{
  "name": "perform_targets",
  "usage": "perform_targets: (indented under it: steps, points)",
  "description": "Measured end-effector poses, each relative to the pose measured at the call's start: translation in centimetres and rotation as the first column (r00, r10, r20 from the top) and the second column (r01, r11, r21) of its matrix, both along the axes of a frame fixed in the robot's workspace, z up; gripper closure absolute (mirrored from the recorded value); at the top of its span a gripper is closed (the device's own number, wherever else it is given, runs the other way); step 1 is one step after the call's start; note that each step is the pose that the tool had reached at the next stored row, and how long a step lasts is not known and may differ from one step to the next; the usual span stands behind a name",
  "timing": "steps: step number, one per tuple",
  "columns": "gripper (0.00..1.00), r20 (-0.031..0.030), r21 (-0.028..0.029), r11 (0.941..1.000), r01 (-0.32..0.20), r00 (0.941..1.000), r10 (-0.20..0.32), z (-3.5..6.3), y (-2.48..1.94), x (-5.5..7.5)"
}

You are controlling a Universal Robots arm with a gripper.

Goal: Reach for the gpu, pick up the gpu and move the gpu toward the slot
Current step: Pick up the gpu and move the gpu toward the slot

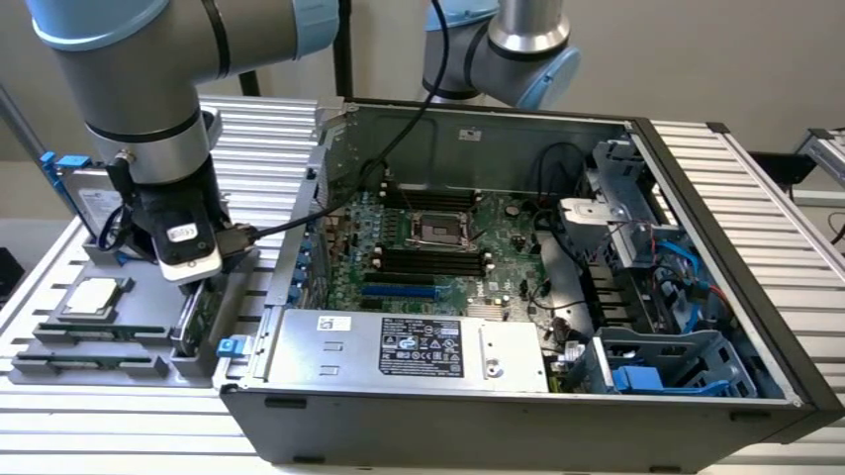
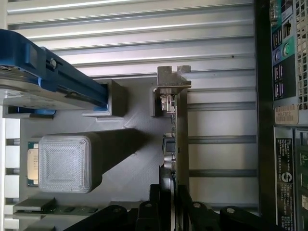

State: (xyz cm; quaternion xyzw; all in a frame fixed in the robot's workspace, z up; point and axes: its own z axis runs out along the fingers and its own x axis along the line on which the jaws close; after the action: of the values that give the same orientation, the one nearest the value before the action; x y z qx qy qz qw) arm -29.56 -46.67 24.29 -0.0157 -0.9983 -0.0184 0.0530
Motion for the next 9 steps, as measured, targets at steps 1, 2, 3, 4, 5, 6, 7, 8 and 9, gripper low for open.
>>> perform_targets:
  steps: [1,2,3,4,5,6,7,8,9]
  points:
    - [0.74,0.0001,-0.0003,1.0,-0.003,1.0,0.003,0.0,0.0,-0.01]
    - [0.74,0.0001,-0.001,1.0,-0.007,1.0,0.007,0.01,0.0,-0.03]
    - [0.74,0.0003,-0.0018,0.9999,-0.011,0.9999,0.011,0.01,0.0,-0.05]
    - [0.74,0.0007,-0.0028,0.9999,-0.015,0.9999,0.015,0.01,0.0,-0.08]
    - [0.74,0.0013,-0.0038,0.9998,-0.019,0.9998,0.019,0.01,0.01,-0.11]
    - [0.74,0.002,-0.0049,0.9997,-0.023,0.9997,0.023,0.01,0.01,-0.14]
    - [0.74,0.003,-0.0064,0.9996,-0.027,0.9996,0.027,0.01,0.01,-0.18]
    - [0.74,0.004,-0.0077,0.9995,-0.031,0.9995,0.031,0.02,0.03,-0.22]
    - [0.74,0.0049,-0.0089,0.9993,-0.036,0.9993,0.036,0.01,0.05,-0.25]
